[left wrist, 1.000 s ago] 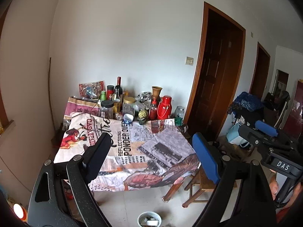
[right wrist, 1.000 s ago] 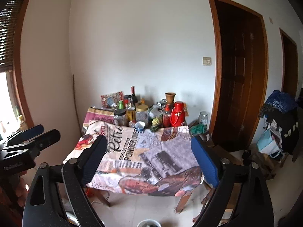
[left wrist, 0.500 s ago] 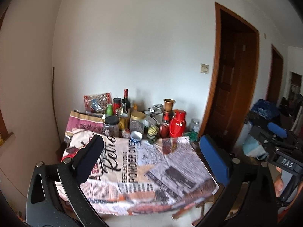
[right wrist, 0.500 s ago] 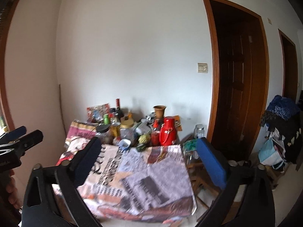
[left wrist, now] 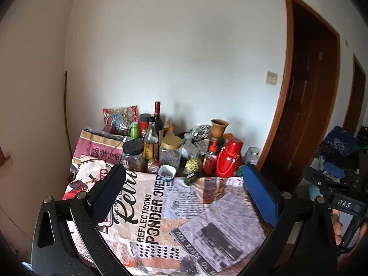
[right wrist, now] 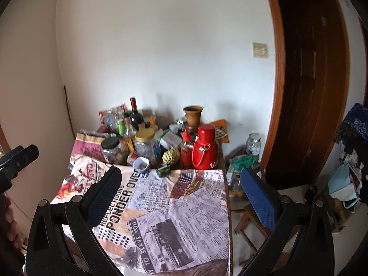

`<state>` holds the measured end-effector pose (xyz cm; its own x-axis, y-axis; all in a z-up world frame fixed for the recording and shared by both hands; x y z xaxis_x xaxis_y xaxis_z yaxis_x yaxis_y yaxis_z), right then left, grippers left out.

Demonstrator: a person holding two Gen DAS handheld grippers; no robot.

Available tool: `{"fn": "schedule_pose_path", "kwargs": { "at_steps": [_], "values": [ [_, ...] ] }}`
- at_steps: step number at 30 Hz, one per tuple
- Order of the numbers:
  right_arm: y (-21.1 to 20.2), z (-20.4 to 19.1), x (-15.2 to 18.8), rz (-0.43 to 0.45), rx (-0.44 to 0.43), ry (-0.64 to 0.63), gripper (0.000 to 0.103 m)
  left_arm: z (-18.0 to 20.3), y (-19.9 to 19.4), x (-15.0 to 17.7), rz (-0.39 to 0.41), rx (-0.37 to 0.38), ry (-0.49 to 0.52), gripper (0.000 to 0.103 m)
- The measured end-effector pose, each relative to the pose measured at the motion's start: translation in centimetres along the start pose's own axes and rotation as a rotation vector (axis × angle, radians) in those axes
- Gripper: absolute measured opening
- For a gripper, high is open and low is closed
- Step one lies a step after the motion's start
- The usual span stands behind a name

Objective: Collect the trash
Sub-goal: 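Raise both open tools back toward the table, then grasp the white plastic scoop with the left tool while the right grasps the green bottle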

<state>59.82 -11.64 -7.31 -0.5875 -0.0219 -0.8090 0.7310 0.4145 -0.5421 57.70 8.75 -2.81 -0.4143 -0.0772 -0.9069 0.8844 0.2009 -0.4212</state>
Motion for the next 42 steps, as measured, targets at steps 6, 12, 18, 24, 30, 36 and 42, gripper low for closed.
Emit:
{"fn": "schedule_pose_path", "kwargs": {
  "at_steps": [6,12,18,24,30,36,42],
  "values": [
    [4.9,-1.0,-0.2,-0.064,0.013,-0.026,0.103,-2.2,6.2,0.2,-0.067,0.002,-0.020,0.102],
    [11.5,-2.6,-0.7,-0.119,0.062,0.013,0.103,-5.1,13.4,-0.5,-0.113,0.046,0.030,0.102],
    [20.4,-3.8,0.5,-0.242,0.104,0.087,0.103,-8.5,20.9,-0.8,-0.153,0.079,0.048,0.102],
    [29.8,-3.8,3.4,-0.360,0.158,0.140,0.102,-11.2,28.8,2.0,-0.260,0.120,0.022,0.102],
    [38.1,-3.3,7.5,-0.496,0.200,0.218,0.083,-12.4,36.1,6.8,-0.397,0.146,0.017,0.088],
    [42.9,-1.7,11.1,-0.601,0.183,0.413,0.073,-11.8,40.5,11.0,-0.512,0.209,-0.016,0.069],
    [44.2,-0.8,12.9,-0.633,0.195,0.465,0.054,-10.2,43.9,13.8,-0.585,0.265,-0.071,0.048]
  ]
}}
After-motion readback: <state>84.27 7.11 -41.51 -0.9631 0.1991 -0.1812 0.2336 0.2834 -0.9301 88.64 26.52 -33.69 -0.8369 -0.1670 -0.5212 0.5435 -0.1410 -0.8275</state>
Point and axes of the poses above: each gripper's, at about its wrist camera, not at the fingertips, and y roughly the way its jaws point, z to its right, x to its underside, the point moved 9 cm from there along y, roughly the way its jaws point, and after that the axes turned 7 degrees about y, right-handed, at the moved point
